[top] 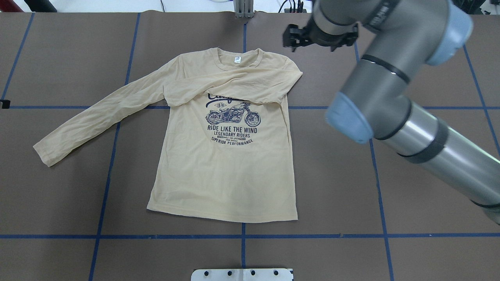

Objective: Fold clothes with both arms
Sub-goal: 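Release the sleeve and withdraw the right gripper away from the shirt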

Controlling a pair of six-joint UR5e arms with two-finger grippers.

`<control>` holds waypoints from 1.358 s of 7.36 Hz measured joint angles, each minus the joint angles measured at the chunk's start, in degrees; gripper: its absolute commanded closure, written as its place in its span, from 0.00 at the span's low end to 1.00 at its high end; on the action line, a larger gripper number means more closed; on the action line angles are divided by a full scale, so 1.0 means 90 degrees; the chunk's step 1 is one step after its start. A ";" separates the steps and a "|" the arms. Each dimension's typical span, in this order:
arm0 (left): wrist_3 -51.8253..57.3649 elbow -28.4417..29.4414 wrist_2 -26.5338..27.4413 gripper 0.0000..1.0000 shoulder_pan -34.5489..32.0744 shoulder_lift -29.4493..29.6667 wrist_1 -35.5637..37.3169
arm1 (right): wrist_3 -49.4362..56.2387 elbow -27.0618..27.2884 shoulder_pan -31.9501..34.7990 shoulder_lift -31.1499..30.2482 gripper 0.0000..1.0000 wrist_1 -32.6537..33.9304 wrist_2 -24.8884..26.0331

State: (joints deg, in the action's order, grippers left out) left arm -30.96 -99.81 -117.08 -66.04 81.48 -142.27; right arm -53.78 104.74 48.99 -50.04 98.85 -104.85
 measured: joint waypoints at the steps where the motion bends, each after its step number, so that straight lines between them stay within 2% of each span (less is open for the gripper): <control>1: -0.0647 0.0366 0.0334 0.19 0.0359 -0.0034 -0.0557 | 0.0468 0.0592 0.0225 -0.0719 0.00 -0.0033 -0.0261; 3: -0.1734 0.0744 0.0944 0.42 0.1103 -0.0053 -0.0994 | 0.0943 0.1224 0.0496 -0.1578 0.00 -0.0106 -0.0561; 5: -0.2611 0.1092 0.1418 0.52 0.1594 -0.0058 -0.1262 | 0.1135 0.1366 0.0669 -0.2094 0.00 -0.0564 -0.0776; 7: -0.2937 0.1484 0.1545 0.52 0.1737 -0.0057 -0.1655 | 0.1175 0.1385 0.0803 -0.2323 0.00 -0.0856 -0.0979; 10: -0.2993 0.1657 0.1555 0.52 0.1809 -0.0048 -0.1821 | 0.1187 0.1389 0.0833 -0.2350 0.00 -0.0911 -0.1015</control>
State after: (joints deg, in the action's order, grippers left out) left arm -57.90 -84.89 -103.09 -49.76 81.05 -158.66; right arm -43.10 117.24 56.49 -71.18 90.65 -113.98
